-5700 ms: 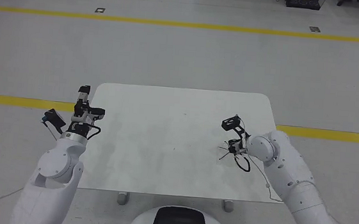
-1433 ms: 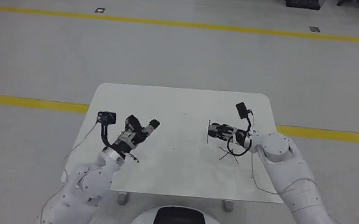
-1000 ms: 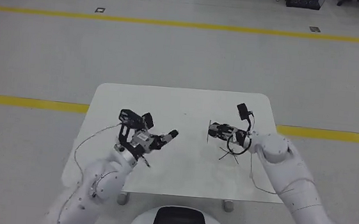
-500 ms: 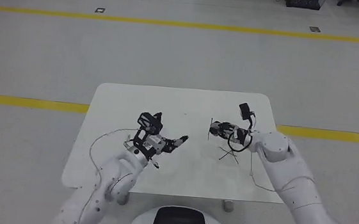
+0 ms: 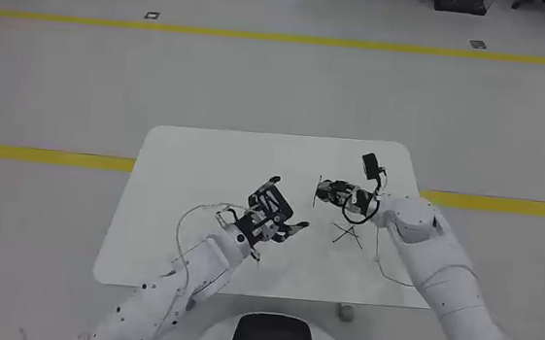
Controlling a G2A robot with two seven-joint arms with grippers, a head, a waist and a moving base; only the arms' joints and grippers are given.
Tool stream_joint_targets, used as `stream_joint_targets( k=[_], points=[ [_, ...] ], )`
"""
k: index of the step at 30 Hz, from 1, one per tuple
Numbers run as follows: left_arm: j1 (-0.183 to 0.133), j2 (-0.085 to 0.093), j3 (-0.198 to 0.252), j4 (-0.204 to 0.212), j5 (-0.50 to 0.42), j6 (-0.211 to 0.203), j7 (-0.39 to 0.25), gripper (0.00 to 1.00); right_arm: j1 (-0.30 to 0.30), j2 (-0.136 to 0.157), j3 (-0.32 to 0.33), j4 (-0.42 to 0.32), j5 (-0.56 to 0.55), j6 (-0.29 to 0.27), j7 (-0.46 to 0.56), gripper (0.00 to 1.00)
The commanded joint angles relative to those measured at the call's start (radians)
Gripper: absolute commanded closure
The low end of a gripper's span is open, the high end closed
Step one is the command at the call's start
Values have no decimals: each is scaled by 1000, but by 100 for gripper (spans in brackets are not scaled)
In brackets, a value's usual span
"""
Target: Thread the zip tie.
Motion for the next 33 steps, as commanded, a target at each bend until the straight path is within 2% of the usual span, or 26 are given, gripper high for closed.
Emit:
stream_joint_targets(
  k=[1, 3, 6, 9, 10, 12, 13, 14, 21, 23, 26, 28, 30, 31, 33],
  points=[
    [0, 0, 0, 0, 0, 0, 0, 0, 0, 0, 0, 0, 0, 0, 0, 100],
    [-4, 1, 3, -2, 0, -7, 5, 0, -2, 0, 0, -1, 0, -1, -4, 100],
    [-56, 18, 35, 4, 0, -48, -19, 0, -11, -1, -1, -15, 2, 6, -28, 100],
    [-124, 45, 96, 14, 0, -74, -90, 0, -10, -2, 3, -19, 12, 18, -38, 100],
    [-161, 58, 133, 19, 0, -78, -136, 0, -9, -2, 4, -21, 15, 22, -42, 100],
    [-217, 77, 198, 24, 0, -64, -199, 0, -9, -3, 6, -23, 25, 28, -42, 100],
    [-239, 86, 230, 24, 0, -50, -209, 0, -10, -3, 7, -23, 32, 31, -39, 100],
    [-267, 97, 266, 29, 0, -18, -217, 0, -9, -3, 9, -23, 36, 33, -35, 100],
    [-266, 97, 266, 31, 0, -17, -214, 0, -9, -3, 9, -23, 36, 33, -35, 100],
    [-281, 100, 274, 32, 0, -41, -205, 0, -19, -4, 9, -31, 39, 31, -50, 100],
    [-341, 112, 321, 35, 0, -43, -243, 0, -27, -5, 8, -41, 53, 46, -50, 100],
    [-401, 122, 383, 42, 0, -25, -286, 0, -32, -8, 9, -41, 85, 56, -55, 100],
    [-458, 131, 450, 48, 0, 6, -319, 0, -33, -10, 12, -35, 119, 58, -54, 100],
    [-494, 136, 497, 55, 0, 35, -339, 0, -33, -12, 15, -28, 144, 60, -51, 100],
    [-546, 143, 567, 66, 0, 80, -361, 0, -33, -14, 18, -19, 175, 61, -43, 100]
  ],
)
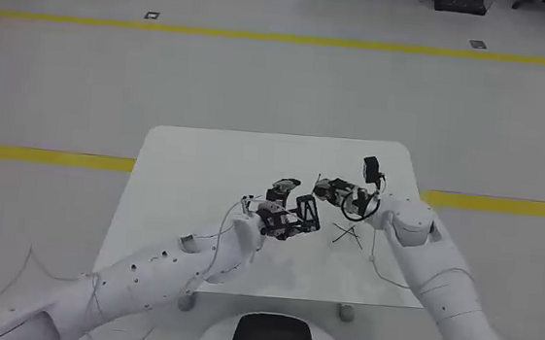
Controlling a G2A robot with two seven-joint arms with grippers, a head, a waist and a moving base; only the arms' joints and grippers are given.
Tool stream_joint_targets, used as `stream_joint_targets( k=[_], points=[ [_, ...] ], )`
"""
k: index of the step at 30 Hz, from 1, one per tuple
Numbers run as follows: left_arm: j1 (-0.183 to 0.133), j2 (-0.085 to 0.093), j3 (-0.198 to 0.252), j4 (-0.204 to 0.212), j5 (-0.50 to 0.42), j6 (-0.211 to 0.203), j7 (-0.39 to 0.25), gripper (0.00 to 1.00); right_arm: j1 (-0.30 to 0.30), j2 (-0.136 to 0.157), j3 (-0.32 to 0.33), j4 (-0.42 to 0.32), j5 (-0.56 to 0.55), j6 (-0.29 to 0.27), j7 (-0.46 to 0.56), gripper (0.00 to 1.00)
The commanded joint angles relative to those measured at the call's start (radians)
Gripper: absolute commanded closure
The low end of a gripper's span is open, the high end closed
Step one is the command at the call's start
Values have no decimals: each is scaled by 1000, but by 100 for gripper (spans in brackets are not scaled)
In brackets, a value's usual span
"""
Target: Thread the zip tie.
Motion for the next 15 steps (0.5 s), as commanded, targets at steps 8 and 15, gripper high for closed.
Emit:
stream_joint_targets(
  k=[8, 15],
  points=[
    [-115, 12, 163, 22, 0, 114, -12, 0, 7, -5, 9, 27, 89, 14, 36, 100],
    [-135, 8, 188, 38, 0, 112, -15, 0, -7, -10, 7, 12, 119, 34, -3, 100]
  ],
)
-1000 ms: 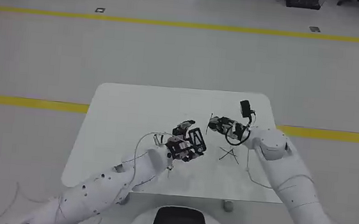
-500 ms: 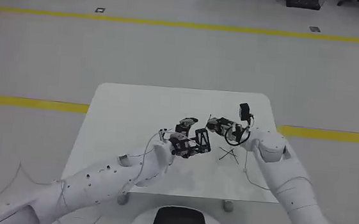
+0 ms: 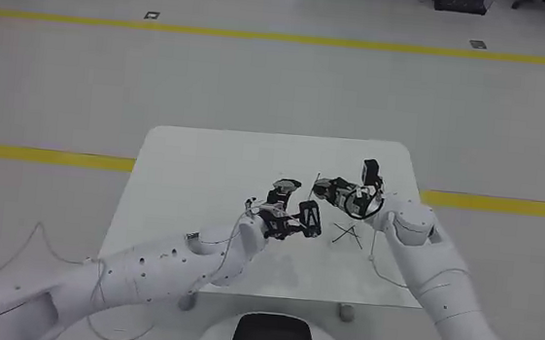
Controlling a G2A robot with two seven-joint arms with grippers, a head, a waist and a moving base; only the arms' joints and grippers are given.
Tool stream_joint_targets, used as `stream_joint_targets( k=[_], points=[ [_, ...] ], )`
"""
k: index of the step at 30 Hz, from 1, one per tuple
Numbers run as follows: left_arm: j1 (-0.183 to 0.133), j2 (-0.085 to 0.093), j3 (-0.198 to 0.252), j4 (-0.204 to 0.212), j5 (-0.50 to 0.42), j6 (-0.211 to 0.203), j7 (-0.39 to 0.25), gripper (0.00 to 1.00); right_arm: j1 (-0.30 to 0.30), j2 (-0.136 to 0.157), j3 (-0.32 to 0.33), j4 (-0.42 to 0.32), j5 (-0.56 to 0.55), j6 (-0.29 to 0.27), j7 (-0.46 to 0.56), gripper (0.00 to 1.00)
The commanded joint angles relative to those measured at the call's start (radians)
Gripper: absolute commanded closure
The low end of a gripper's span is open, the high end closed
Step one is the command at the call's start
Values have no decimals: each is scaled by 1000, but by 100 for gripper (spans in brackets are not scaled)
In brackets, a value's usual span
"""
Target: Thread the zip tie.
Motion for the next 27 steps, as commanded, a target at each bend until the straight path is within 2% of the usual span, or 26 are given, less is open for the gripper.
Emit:
stream_joint_targets(
  k=[1, 3, 6, 12, 18, 25, 27],
  points=[
    [-15, -4, 18, 6, 0, 22, -19, 0, -2, -3, 1, -1, 28, 17, -12, 100],
    [-29, -10, 23, 11, 0, 25, -41, 0, -3, -6, 0, -2, 54, 32, -16, 100],
    [-39, -17, 23, 12, 0, 36, -43, 0, 0, -7, -1, -4, 59, 49, -33, 100],
    [-39, -17, 23, 12, 0, 36, -43, 0, 0, -7, -1, -4, 59, 49, -33, 100],
    [-33, -25, 23, 23, 0, 6, 4, 0, -12, -12, -5, -31, 91, 61, -56, 100],
    [-40, -26, 23, 30, 0, 4, 3, 0, -12, -12, -3, -33, 95, 63, -63, 100],
    [-27, -27, 13, 36, -1, 4, 26, 0, -19, -13, -5, -42, 94, 57, -70, 100]
  ],
)
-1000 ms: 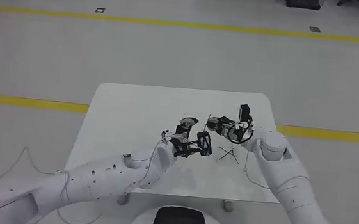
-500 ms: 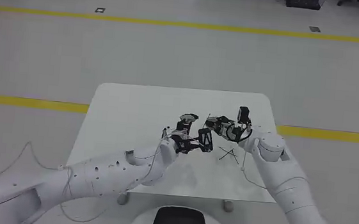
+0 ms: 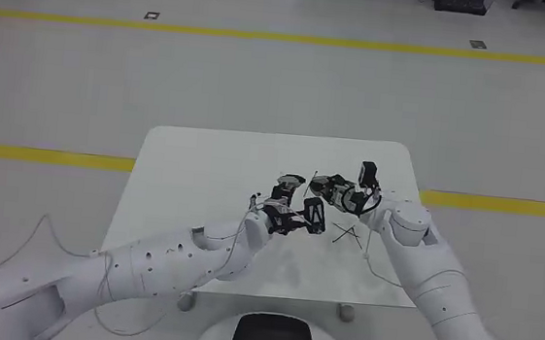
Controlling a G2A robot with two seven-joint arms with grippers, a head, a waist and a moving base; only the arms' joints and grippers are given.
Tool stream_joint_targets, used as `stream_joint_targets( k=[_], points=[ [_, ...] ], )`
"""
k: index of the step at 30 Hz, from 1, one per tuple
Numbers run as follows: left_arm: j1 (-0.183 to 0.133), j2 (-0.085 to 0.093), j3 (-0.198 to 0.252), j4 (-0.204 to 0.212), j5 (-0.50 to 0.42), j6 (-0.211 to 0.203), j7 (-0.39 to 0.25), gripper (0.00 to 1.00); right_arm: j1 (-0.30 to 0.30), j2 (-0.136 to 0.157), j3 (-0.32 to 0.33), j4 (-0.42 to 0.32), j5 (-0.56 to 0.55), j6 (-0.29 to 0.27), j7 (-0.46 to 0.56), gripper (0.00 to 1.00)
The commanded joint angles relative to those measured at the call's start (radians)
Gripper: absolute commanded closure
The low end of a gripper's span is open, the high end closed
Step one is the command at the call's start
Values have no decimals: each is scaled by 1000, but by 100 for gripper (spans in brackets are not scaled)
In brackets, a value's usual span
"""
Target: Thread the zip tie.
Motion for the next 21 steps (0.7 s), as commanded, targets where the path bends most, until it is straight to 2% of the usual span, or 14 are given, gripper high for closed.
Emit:
stream_joint_targets(
  k=[1, 5, 9, 11, 13, 14, 16, 19, 21],
  points=[
    [15, -1, -13, 6, -7, 2, 25, 0, -8, -1, -3, -14, 2, -4, -3, 100],
    [43, -1, -50, 23, -58, 3, 76, 0, -18, 1, 2, -36, 1, 1, 1, 100],
    [61, -1, -76, 30, -49, -3, 80, 0, -27, 4, 7, -59, -10, 14, -1, 100],
    [70, -1, -88, 30, -38, -5, 80, 8, -32, 6, 10, -72, -15, 21, -4, 100],
    [79, -1, -97, 28, -29, -7, 79, 20, -37, 7, 13, -81, -19, 25, -6, 100],
    [84, -2, -103, 27, -22, -9, 79, 28, -39, 8, 14, -87, -21, 30, -6, 100],
    [92, -2, -111, 26, -14, -13, 79, 52, -41, 9, 14, -94, -25, 35, -5, 100],
    [104, -4, -125, 26, -1, -17, 79, 63, -44, 9, 14, -102, -29, 42, -6, 100],
    [111, -6, -135, 27, 1, -22, 80, 65, -44, 10, 13, -105, -30, 46, -5, 100]
  ],
)
